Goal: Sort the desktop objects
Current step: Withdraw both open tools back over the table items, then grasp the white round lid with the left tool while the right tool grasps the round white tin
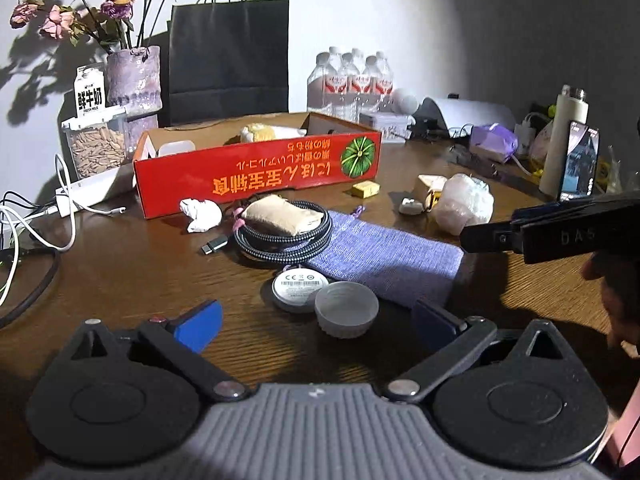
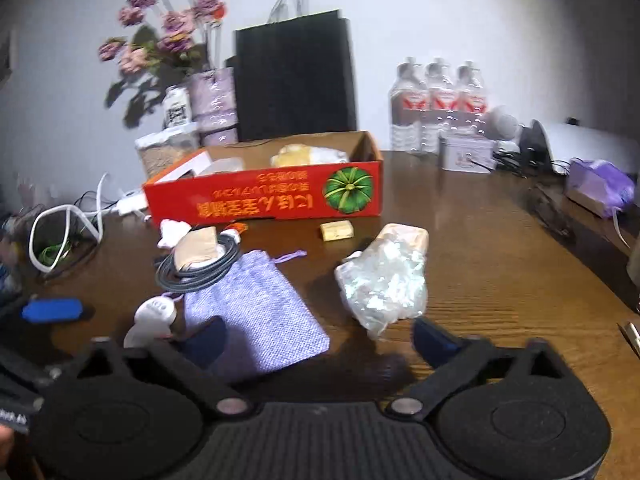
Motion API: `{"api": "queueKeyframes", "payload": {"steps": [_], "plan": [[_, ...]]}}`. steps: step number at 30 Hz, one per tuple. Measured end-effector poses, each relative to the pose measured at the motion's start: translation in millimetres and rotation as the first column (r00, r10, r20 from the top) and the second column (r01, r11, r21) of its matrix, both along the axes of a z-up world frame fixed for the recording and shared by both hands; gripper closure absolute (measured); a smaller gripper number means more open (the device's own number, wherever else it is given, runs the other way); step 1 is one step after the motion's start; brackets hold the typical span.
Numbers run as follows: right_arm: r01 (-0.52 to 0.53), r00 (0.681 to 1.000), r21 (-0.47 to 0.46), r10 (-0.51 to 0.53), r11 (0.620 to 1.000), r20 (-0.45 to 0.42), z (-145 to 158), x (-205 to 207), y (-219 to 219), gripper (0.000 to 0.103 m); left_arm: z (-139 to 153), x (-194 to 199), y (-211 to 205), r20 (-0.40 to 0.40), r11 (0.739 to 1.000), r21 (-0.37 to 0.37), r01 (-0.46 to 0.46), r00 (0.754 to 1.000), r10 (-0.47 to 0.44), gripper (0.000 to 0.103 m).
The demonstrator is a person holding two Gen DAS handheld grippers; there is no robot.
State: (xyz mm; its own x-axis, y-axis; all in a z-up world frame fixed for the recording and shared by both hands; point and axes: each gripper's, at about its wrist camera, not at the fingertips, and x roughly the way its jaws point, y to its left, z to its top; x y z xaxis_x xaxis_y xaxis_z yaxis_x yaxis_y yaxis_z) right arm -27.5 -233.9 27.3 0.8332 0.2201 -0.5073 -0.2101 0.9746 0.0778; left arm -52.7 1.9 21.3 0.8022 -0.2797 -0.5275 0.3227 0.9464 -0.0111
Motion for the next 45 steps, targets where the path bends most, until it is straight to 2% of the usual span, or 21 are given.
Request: {"api": "queueKeyframes", "payload": {"steps": [2,5,7,8,9,11,13,14,15,17,19,22,24,27,29,31,34,36,38,41,45], "plan": [[0.014,0.999,-0.019,-0.013,1.0,0.053,0.8,-2.5,1.2,0.016,0.4,2.2,-2.4,-0.001,1.0,-0.007,0.0,1.0,0.0,0.0],[-0.055,0.998,-0.024,0.055,0.998,0.018,-0.8,2.6,5.9,0.019,2.8,4.1,-9.6,0.015,1.0,-0.002,0.021,1.0,-0.021,0.003],[-0.107,0.994,0.001,0.107,0.994,-0.014,-1.0,6.7,9.0,0.03,2.7,4.8,-15.8,0.028,0.999,0.015,0.039,0.999,-0.04,0.014],[-0.119,0.993,0.0,0.119,0.993,-0.024,-1.1,7.7,9.7,0.032,2.3,5.3,-18.5,0.031,0.999,0.02,0.047,0.998,-0.048,0.022],[-0.128,0.991,0.002,0.128,0.992,-0.032,0.1,8.0,10.7,0.032,1.4,7.1,-20.9,0.022,0.998,0.023,0.052,0.998,-0.052,0.027],[-0.112,0.994,-0.005,0.111,0.994,-0.015,3.2,4.7,12.1,0.032,-3.2,14.1,-25.1,-0.019,0.998,0.034,0.057,0.998,-0.056,0.03],[-0.097,0.995,-0.046,0.097,0.994,0.005,6.2,2.0,14.6,0.032,-9.0,20.5,-27.6,-0.056,0.998,0.06,0.03,0.998,-0.027,0.045],[-0.099,0.995,-0.06,0.099,0.993,0.008,7.1,1.1,16.0,0.032,-10.9,22.3,-27.1,-0.072,0.998,0.064,0.026,0.997,-0.022,0.058],[-0.108,0.994,-0.07,0.109,0.992,0.006,7.3,0.5,18.1,0.032,-10.8,22.9,-23.6,-0.078,0.999,0.042,0.029,0.997,-0.026,0.062],[-0.137,0.991,-0.084,0.137,0.987,-0.01,6.2,-1.1,23.9,0.033,-9.8,20.8,-17.7,-0.089,0.999,0.021,0.036,0.995,-0.034,0.062],[-0.176,0.984,-0.09,0.174,0.98,-0.025,4.6,-2.4,35.1,0.041,-8.4,17.2,-9.2,-0.098,1.0,0.008,0.024,0.995,-0.023,0.062],[-0.259,0.966,-0.084,0.257,0.962,-0.036,3.8,-1.2,60.5,0.042,-3.6,7.5,16.0,-0.11,0.999,-0.034,-0.005,0.994,0.001,0.062],[-0.313,0.949,-0.075,0.311,0.947,-0.045,1.8,6.3,79.3,0.042,-1.4,4.6,29.4,-0.107,0.999,-0.027,-0.032,0.994,0.029,0.062],[-0.34,0.938,-0.067,0.334,0.938,-0.094,-7.3,26.5,106.0,0.043,-2.9,2.6,40.5,-0.087,0.997,0.009,-0.077,0.993,0.077,0.061],[-0.325,0.942,-0.077,0.315,0.943,-0.118,-13.3,35.2,120.2,0.055,-4.5,1.3,43.1,-0.088,0.996,0.03,-0.08,0.993,0.082,0.061],[-0.314,0.946,-0.098,0.302,0.945,-0.115,-16.1,38.6,129.1,0.057,-6.3,-1.9,46.2,-0.084,0.996,0.038,-0.081,0.993,0.084,0.06],[-0.328,0.941,-0.106,0.316,0.939,-0.118,-15.0,40.7,136.7,0.057,-7.8,-4.1,52.9,-0.078,0.995,0.033,-0.097,0.992,0.099,0.052],[-0.346,0.935,-0.108,0.334,0.932,-0.116,-14.1,38.1,139.7,0.058,-7.6,-2.9,58.4,-0.084,0.993,0.017,-0.116,0.99,0.117,0.042],[-0.356,0.932,-0.125,0.342,0.926,-0.12,-15.2,37.5,142.8,0.06,-6.9,-1.4,62.9,-0.088,0.993,-0.011,-0.12,0.989,0.119,0.044],[-0.371,0.925,-0.098,0.359,0.923,-0.121,-16.6,39.4,144.8,0.06,-7.4,1.7,64.3,-0.091,0.991,-0.009,-0.133,0.987,0.131,0.062],[-0.387,0.918,-0.088,0.376,0.918,-0.127,-15.5,40.1,146.5,0.065,-7.1,1.6,68.0,-0.091,0.989,-0.014,-0.145,0.985,0.144,0.062]]}}
